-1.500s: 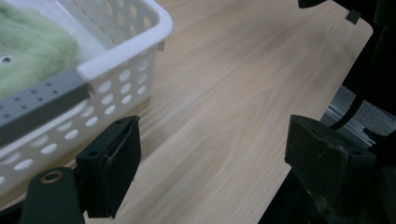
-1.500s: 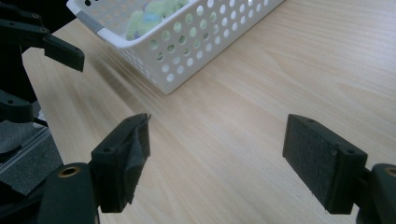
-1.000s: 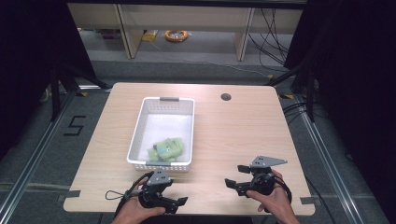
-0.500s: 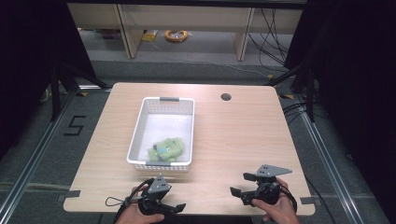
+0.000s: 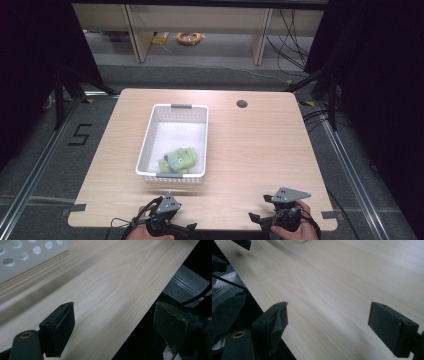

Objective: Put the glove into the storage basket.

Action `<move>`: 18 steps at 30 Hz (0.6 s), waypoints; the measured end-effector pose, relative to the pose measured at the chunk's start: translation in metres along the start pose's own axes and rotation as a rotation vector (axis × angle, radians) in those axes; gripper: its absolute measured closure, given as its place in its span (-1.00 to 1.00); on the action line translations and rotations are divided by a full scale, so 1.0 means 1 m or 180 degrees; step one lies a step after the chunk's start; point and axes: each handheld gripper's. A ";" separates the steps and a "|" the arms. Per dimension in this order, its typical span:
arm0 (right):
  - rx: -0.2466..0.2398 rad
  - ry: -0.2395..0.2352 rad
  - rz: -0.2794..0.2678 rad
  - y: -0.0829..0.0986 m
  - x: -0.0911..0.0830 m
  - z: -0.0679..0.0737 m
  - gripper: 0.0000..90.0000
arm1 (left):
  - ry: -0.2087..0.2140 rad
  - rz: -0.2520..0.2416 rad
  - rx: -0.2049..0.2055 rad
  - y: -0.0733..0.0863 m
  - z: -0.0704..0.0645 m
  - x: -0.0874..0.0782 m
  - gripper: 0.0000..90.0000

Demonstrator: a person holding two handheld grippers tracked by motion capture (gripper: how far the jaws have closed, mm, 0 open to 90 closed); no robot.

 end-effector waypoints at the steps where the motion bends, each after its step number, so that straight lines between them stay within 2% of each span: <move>1: -0.0006 -0.0010 0.0002 0.000 0.000 0.000 -0.62 | -0.0007 0.0051 0.0065 0.000 0.001 -0.001 -0.62; 3: 0.0099 0.0018 0.0041 0.001 -0.001 0.003 -0.62 | -0.0014 0.0046 0.0065 0.000 0.001 -0.001 -0.62; 4: 0.0018 0.0009 0.0025 0.001 -0.001 0.000 -0.62 | -0.0013 0.0041 0.0056 0.000 0.001 -0.001 -0.62; 5: 0.0019 -0.0034 0.0020 0.002 0.001 -0.001 -0.62 | 0.0008 0.0067 0.0072 0.000 0.002 -0.001 -0.62; 6: -0.0004 -0.0006 0.0014 0.002 0.001 -0.001 -0.62 | -0.0007 0.0037 -0.0011 0.001 0.001 0.000 -0.62; 8: 0.0085 0.0053 0.0062 0.002 0.000 0.002 -0.62 | -0.0027 0.0013 -0.0002 0.001 0.001 0.001 -0.62; 10: 0.0059 0.0035 0.0055 0.002 0.000 0.002 -0.62 | -0.0075 0.0052 0.0009 0.001 0.002 0.001 -0.62; 11: 0.0066 0.0032 0.0053 0.002 0.000 0.002 -0.62 | -0.0037 0.0030 -0.0029 0.001 0.001 0.000 -0.62; 12: 0.0035 0.0041 0.0047 0.002 0.000 0.001 -0.62 | 0.0006 0.0035 0.0058 0.001 0.002 0.000 -0.62; 13: 0.0060 0.0052 0.0056 0.002 0.000 0.002 -0.62 | 0.0003 0.0039 0.0046 0.000 0.002 -0.001 -0.62; 14: 0.0015 0.0049 0.0050 0.002 0.000 0.000 -0.62 | -0.0001 0.0043 0.0053 0.000 0.002 -0.001 -0.62; 15: -0.0027 -0.0059 0.0047 0.002 0.002 -0.002 -0.62 | 0.0001 0.0022 0.0048 0.001 0.002 0.000 -0.62; 16: -0.0026 -0.0054 0.0049 0.002 0.001 -0.003 -0.62 | -0.0025 -0.0009 -0.0056 0.001 0.000 0.000 -0.62; 17: 0.0044 0.0010 0.0031 0.003 0.001 -0.001 -0.62 | -0.0080 0.0031 0.0006 0.001 0.002 0.000 -0.62; 18: 0.0021 0.0026 0.0033 0.002 0.000 -0.002 -0.62 | -0.0079 0.0023 -0.0001 0.001 0.002 0.000 -0.62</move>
Point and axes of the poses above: each handheld gripper's, and its own axes: x roughly forward along the jaws, y roughly out of its underside, z roughly to its left, and after that the axes turned 10 degrees about -z, right-handed
